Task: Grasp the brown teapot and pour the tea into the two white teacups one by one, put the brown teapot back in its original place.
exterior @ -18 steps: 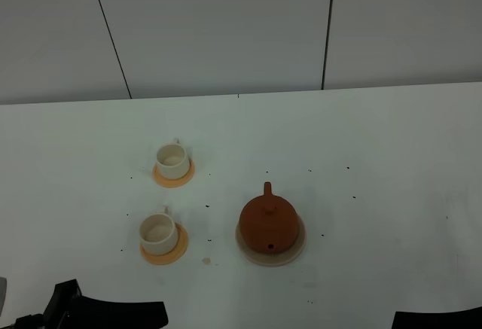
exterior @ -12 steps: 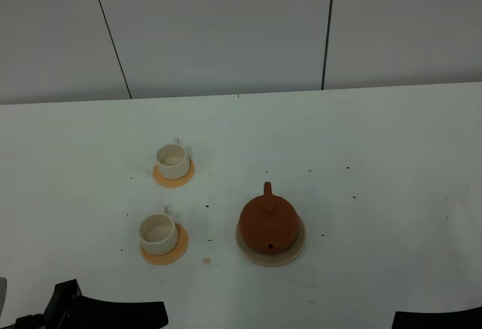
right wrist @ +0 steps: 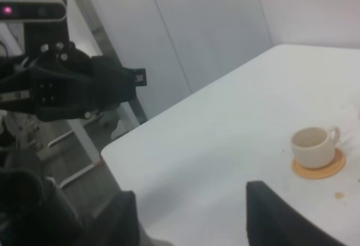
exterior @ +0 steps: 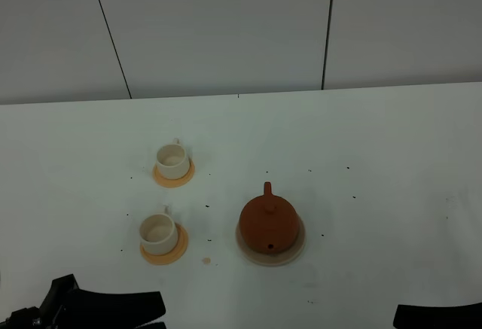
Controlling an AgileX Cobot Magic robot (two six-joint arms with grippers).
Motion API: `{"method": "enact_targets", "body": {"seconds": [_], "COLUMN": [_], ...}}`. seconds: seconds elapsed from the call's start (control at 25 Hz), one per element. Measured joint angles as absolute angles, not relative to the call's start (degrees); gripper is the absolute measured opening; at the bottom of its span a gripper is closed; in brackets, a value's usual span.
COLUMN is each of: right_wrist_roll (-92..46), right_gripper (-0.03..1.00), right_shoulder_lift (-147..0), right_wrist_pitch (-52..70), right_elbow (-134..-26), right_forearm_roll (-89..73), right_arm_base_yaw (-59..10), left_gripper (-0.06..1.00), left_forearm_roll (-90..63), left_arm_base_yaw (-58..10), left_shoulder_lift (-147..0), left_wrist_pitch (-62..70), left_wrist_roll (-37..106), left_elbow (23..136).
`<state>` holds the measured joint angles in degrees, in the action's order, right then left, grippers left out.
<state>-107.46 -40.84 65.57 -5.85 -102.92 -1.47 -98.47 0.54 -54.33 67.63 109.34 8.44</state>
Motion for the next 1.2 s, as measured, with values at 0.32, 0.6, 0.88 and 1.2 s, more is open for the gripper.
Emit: {"method": "enact_targets", "body": {"seconds": [0.32,0.6,0.88,1.2], "right_wrist_roll": [-107.46,-106.78,-100.87,-97.56], "right_gripper": [0.42,0.39,0.38,0.38], "right_shoulder_lift": [-40.84,-40.84,-40.84,-40.95], "right_wrist_pitch": [59.95,58.94,47.64,42.08], "right_elbow": [-7.3,-12.51,-17.68,-18.45], "right_forearm_roll": [-103.86,-103.86,-103.86,-103.91], "right_arm_base_yaw": [-1.47,-1.47,-1.47,-1.47], "left_gripper": [0.28,0.22,0.22,0.22], "left_forearm_roll": [-98.47,-92.86,-59.98,-22.5], "left_arm_base_yaw": [0.54,0.54,0.54,0.54], "left_shoulder_lift": [-53.17,-43.01,-26.98,-10.32], "left_wrist_pitch": [67.61,56.38,42.94,47.63], "left_wrist_roll": [107.58,94.36,62.01,23.67], "left_elbow": [14.66,24.18,27.21,27.28]}}
